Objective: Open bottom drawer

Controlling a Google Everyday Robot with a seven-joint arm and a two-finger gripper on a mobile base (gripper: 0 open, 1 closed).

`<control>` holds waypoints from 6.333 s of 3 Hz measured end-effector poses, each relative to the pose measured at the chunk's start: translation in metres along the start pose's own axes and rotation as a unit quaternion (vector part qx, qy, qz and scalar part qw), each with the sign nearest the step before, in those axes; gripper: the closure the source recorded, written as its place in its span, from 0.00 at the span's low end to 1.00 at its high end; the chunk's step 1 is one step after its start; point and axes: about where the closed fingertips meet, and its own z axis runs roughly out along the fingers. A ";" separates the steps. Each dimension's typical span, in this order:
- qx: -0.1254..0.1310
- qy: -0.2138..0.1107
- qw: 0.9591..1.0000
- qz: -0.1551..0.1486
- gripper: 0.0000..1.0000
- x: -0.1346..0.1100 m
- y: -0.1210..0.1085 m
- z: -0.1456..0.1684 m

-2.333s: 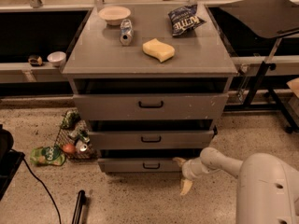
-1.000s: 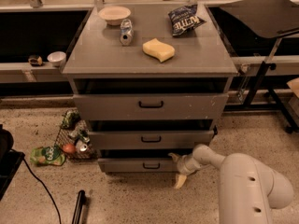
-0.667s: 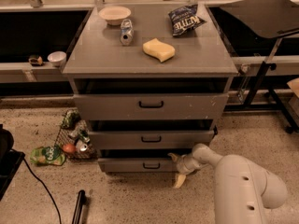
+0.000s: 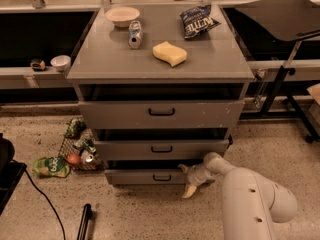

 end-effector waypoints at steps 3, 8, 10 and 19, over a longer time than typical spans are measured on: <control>-0.021 -0.088 0.995 -0.042 0.88 -0.036 0.043 -0.032; -0.025 -0.127 0.990 -0.058 0.12 -0.049 0.055 -0.047; -0.067 -0.108 0.991 -0.033 0.00 -0.035 0.078 -0.027; -0.139 -0.097 0.986 0.006 0.15 -0.053 0.141 -0.038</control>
Offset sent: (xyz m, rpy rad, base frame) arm -0.0638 0.0047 0.0437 0.1658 0.0138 0.1587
